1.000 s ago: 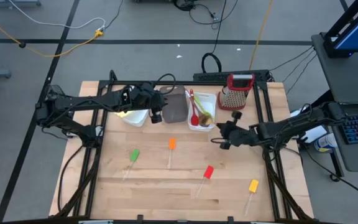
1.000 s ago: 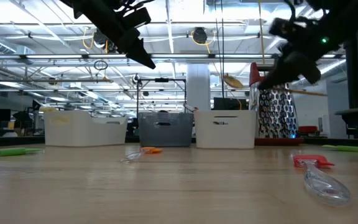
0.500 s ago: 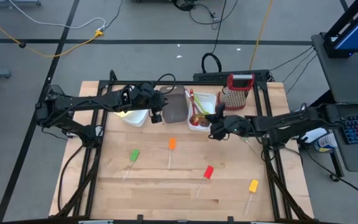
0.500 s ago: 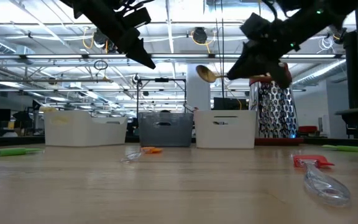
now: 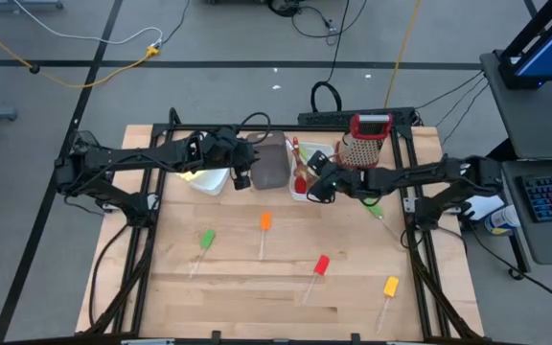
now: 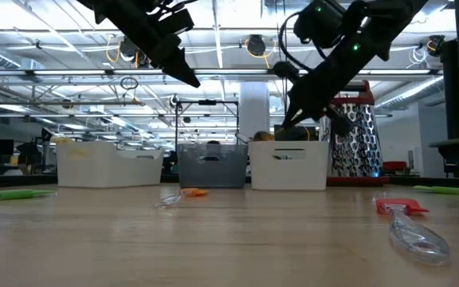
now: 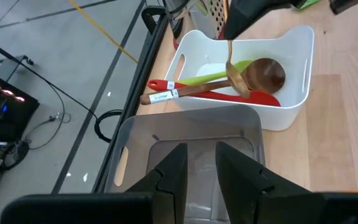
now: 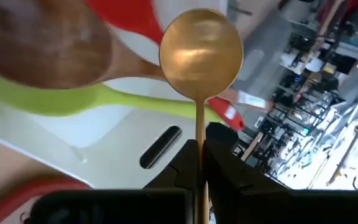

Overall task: Pick & Place Kitchen Items
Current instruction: Put the golden slotted spoon into the right white bin, then put the left green spatula into the black bin

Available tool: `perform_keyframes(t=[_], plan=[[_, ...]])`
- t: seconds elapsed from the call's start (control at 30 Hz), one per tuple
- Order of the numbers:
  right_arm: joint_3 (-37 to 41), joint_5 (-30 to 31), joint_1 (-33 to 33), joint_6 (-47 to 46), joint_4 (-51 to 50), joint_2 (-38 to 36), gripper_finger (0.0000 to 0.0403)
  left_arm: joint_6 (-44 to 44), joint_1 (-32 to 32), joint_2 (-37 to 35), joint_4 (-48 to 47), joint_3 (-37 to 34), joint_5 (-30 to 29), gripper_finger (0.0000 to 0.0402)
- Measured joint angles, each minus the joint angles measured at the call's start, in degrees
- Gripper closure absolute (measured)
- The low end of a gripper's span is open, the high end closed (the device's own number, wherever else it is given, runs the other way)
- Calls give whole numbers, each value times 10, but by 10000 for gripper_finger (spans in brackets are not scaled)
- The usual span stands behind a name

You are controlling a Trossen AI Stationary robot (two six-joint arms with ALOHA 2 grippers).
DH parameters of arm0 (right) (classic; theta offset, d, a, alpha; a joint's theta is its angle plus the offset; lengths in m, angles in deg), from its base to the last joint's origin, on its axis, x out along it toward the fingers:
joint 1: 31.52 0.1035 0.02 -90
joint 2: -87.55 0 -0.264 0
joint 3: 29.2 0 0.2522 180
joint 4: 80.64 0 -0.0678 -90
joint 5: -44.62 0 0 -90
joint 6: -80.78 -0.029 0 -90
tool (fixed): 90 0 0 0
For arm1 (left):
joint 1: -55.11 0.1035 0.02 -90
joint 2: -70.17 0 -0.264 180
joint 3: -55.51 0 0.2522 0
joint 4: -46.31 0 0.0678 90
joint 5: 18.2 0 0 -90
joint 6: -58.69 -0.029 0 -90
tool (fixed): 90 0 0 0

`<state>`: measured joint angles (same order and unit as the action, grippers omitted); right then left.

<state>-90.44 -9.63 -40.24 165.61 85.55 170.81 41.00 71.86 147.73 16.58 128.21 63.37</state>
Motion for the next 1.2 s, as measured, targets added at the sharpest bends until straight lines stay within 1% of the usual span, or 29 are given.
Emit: perform_keyframes(t=[0.07,0.23,0.3,0.43,0.63,0.7,0.8,0.93,1.07,1.1,1.2], plan=[[0,-12,-6,3,-1,7,392,0,0,0,-1,0,0,314],[0,-106,-10,1,-18,13,392,0,0,0,-5,0,0,314],[0,-131,-10,1,-19,13,392,-1,0,0,-5,0,0,314],[1,-134,-10,29,-19,13,392,-1,0,0,-5,0,0,314],[20,-135,-14,163,-16,13,391,1,0,0,-5,0,0,314],[24,-135,-18,182,-15,19,391,2,0,0,-4,0,0,314],[28,-135,-28,163,-15,26,385,2,0,0,-2,0,0,314],[28,-139,-41,133,-16,43,363,2,0,0,-1,0,0,314],[28,-188,-52,138,-6,48,339,2,0,0,0,0,0,314],[28,-197,-54,137,4,47,334,2,0,0,0,0,0,314],[28,-192,-55,135,53,47,321,2,0,0,0,0,0,314]])
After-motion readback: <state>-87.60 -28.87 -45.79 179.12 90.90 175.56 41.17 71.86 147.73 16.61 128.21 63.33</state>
